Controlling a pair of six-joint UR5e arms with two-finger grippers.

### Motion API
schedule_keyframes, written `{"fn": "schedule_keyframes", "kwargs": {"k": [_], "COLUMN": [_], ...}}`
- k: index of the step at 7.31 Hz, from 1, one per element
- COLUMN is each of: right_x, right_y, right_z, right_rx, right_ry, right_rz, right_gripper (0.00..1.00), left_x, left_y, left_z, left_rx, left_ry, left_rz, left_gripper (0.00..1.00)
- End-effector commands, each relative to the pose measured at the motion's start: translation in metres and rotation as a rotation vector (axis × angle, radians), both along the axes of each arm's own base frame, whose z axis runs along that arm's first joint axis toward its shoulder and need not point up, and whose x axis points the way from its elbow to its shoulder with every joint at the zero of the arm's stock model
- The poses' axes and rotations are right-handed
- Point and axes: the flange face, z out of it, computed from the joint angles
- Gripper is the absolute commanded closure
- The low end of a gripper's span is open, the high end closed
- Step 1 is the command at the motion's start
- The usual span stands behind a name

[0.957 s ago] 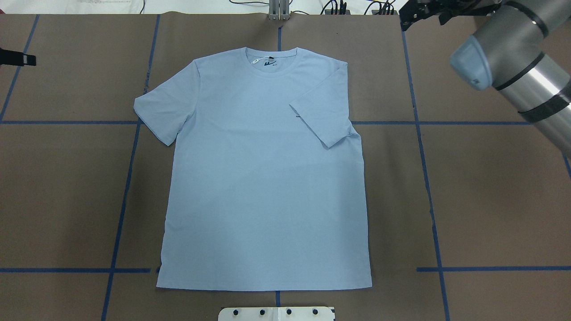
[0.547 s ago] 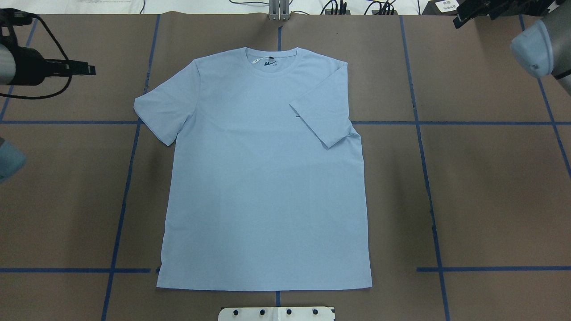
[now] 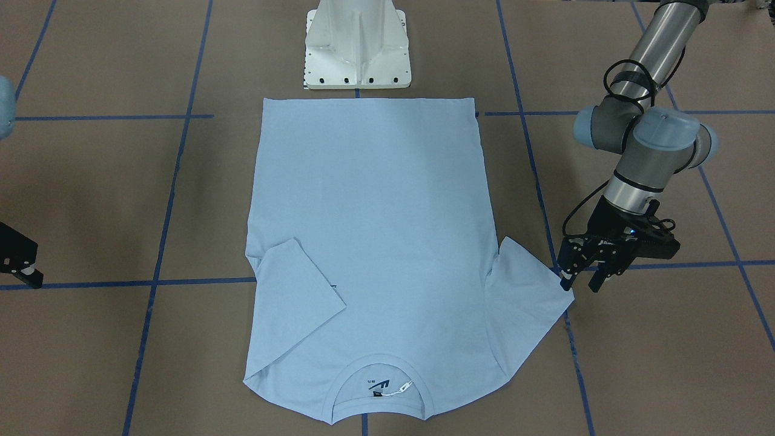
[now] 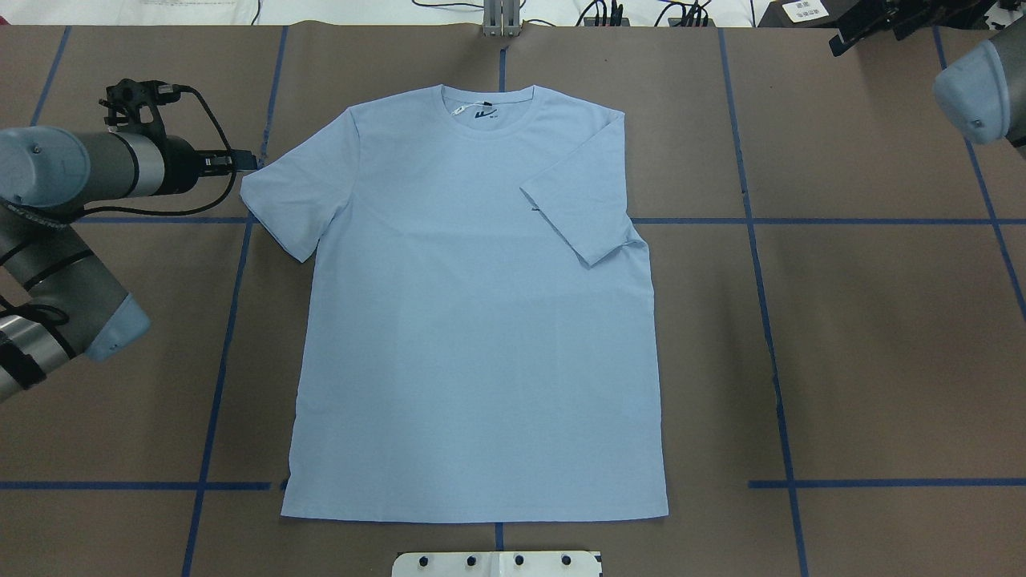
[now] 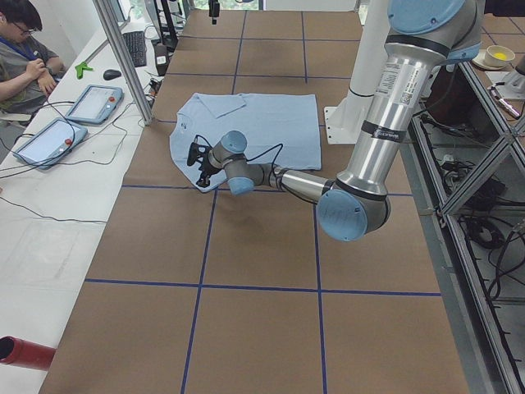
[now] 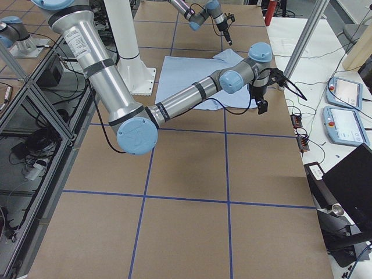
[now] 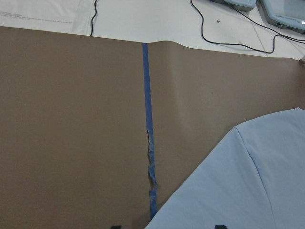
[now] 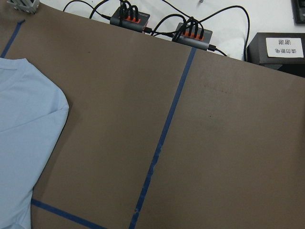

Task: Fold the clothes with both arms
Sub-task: 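Move the left gripper to the sleeve nearest it and grasp it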

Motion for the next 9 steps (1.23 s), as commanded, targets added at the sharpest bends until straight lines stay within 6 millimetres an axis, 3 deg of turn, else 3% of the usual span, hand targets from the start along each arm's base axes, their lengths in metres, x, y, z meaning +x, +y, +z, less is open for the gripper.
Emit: {"fn": "schedule_keyframes", "kwargs": {"k": [1, 3, 7, 9], "right_x": [0.0, -0.001, 0.001, 0.001], "right_y": [0.0, 0.0, 0.0, 0.001], "right_z": [0.0, 0.0, 0.001, 0.003], "right_rx": [0.0, 0.003, 0.002, -0.001], "right_ry": [0.003, 0.004, 0.006, 0.004], "right_rz": [0.002, 0.0, 0.003, 0.003], "right_gripper": [0.0, 0.0, 0.0, 0.0], "left_x": [0.012, 0.022, 0.033, 0.04], "left_y": [-0.009, -0.021, -0.012, -0.006], "left_z": [0.014, 0.02, 0.019, 0.022], "left_rx": [-0.015, -0.019, -0.02, -0.022], "left_ry": [-0.019, -0.047, -0.042, -0.042], "left_rz": [0.0, -0.026, -0.007, 0.006], "left_gripper": [0.37, 0.37, 0.38, 0.44]}}
